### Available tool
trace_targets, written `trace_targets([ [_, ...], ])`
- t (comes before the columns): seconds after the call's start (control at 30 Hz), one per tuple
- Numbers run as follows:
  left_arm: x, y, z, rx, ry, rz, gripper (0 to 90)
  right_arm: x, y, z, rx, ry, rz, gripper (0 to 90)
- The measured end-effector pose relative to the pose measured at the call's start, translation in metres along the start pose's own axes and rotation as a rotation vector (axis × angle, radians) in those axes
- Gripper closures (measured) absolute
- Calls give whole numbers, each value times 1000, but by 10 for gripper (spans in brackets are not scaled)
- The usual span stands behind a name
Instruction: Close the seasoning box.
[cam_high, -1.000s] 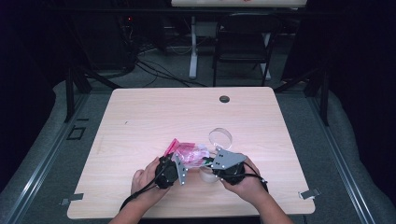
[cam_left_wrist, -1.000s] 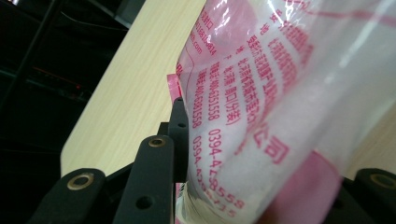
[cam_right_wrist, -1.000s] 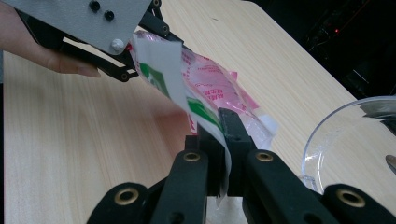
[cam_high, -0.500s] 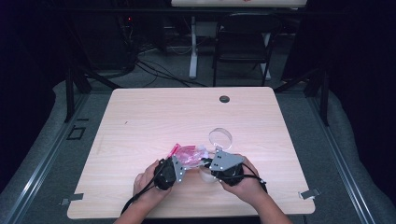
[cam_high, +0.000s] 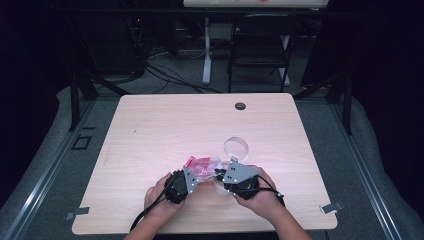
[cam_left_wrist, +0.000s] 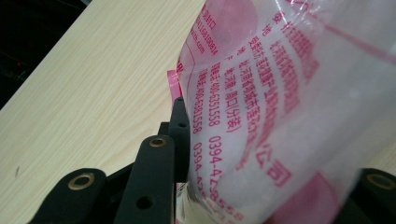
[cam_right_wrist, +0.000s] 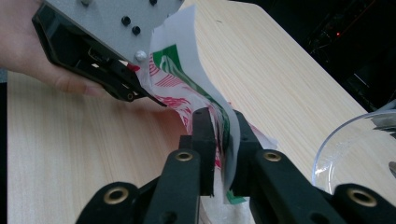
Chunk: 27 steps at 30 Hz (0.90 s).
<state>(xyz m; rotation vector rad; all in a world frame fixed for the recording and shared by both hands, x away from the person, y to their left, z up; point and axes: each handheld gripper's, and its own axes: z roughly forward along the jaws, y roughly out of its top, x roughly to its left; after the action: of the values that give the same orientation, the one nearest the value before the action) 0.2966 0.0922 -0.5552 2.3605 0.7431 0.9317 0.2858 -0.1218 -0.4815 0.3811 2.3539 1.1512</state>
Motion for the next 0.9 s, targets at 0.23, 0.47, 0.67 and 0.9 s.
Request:
trace_targets([
  [0.23, 2, -2, 2, -6, -37, -43, 724, -1, 1, -1, -57, -2, 12, 653],
  [0.47, 3, -5, 4, -21, -51, -74, 725, -5, 3, -7, -116, -19, 46, 550],
  [0.67, 5, -8, 5, -25, -70, -91, 728, -12, 4, -14, -132, -31, 97, 525],
  [0.9, 10, -10, 5, -31, -95, -126, 730, -17, 4, -20, -156, -28, 141, 523],
])
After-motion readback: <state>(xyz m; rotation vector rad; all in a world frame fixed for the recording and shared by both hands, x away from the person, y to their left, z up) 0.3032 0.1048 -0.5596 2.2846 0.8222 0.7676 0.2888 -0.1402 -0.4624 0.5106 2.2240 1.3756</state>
